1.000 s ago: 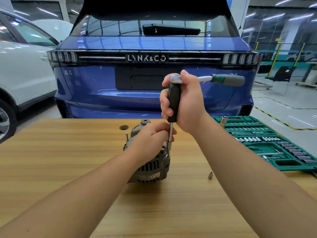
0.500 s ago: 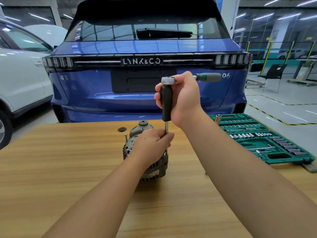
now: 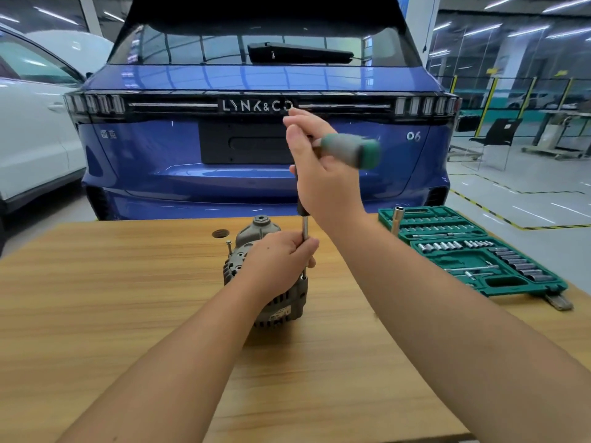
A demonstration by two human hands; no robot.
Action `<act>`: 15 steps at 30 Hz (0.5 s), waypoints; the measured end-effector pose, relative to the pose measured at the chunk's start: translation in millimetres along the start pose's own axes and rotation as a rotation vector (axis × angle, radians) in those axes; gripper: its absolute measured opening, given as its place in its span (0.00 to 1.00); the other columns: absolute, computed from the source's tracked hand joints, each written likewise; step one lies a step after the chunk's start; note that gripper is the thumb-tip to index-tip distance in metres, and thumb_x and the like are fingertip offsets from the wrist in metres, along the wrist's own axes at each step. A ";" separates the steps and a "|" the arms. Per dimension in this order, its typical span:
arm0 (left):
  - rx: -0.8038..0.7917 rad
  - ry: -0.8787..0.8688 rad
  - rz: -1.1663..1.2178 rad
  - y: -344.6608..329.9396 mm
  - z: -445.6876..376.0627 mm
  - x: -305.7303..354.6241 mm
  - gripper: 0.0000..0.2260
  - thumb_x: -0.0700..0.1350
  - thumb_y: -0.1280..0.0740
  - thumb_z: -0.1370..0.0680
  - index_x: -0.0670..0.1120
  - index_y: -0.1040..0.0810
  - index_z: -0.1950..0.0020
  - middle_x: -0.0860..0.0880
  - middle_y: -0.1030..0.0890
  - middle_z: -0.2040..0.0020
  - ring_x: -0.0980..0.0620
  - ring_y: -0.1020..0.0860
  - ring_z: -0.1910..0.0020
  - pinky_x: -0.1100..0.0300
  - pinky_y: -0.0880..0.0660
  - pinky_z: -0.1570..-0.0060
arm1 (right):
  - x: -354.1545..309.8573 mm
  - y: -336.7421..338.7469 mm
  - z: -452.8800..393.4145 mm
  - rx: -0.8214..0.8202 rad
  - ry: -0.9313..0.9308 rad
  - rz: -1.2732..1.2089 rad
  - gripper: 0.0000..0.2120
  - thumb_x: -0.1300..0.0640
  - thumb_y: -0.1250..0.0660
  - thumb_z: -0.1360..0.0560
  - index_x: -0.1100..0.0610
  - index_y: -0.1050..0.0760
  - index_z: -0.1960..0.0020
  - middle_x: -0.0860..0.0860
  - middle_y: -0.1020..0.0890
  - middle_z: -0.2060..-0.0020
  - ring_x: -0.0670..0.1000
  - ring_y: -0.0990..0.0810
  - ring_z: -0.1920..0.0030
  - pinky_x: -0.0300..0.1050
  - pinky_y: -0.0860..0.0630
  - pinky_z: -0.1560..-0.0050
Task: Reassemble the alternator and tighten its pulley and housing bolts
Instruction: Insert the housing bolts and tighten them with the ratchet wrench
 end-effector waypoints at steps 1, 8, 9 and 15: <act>0.000 -0.004 -0.004 -0.2 0.0 -0.5 0.15 0.56 0.42 0.14 0.52 0.18 0.51 0.56 0.18 0.61 0.59 0.27 0.70 0.59 0.30 0.65 | -4.9 1.6 1.3 -0.028 0.138 0.169 0.08 0.65 0.35 0.20 0.62 0.19 0.43 0.52 0.18 0.43 0.55 0.19 0.41 0.58 0.22 0.40; 0.015 -0.061 0.027 0.7 1.0 -0.7 0.05 0.55 0.40 0.15 0.59 0.26 0.42 0.59 0.16 0.57 0.64 0.24 0.65 0.60 0.27 0.60 | -14.3 -0.9 -8.2 -0.424 0.172 0.760 0.24 0.43 0.51 0.18 0.50 0.28 0.28 0.47 0.25 0.43 0.48 0.27 0.47 0.47 0.28 0.54; 0.019 -0.070 0.041 1.0 1.6 -1.1 0.06 0.55 0.40 0.15 0.57 0.25 0.44 0.58 0.16 0.57 0.64 0.24 0.66 0.60 0.27 0.60 | -18.2 -1.0 -10.3 -0.450 0.171 0.791 0.24 0.42 0.51 0.18 0.49 0.27 0.30 0.48 0.25 0.46 0.48 0.27 0.49 0.46 0.30 0.56; 0.030 -0.108 0.038 2.5 6.6 1.0 0.08 0.55 0.38 0.16 0.57 0.22 0.51 0.58 0.17 0.58 0.61 0.22 0.65 0.61 0.23 0.62 | -34.0 -8.1 -43.6 -0.633 0.016 1.197 0.21 0.47 0.46 0.17 0.55 0.33 0.64 0.51 0.31 0.69 0.55 0.32 0.67 0.46 0.39 0.69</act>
Point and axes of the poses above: each hand's wrist, its own z-axis away from the middle knuckle, its own y-axis out of the back of the hand, x = y × z, the point moved 5 cm from there along -z, towards the middle knuckle
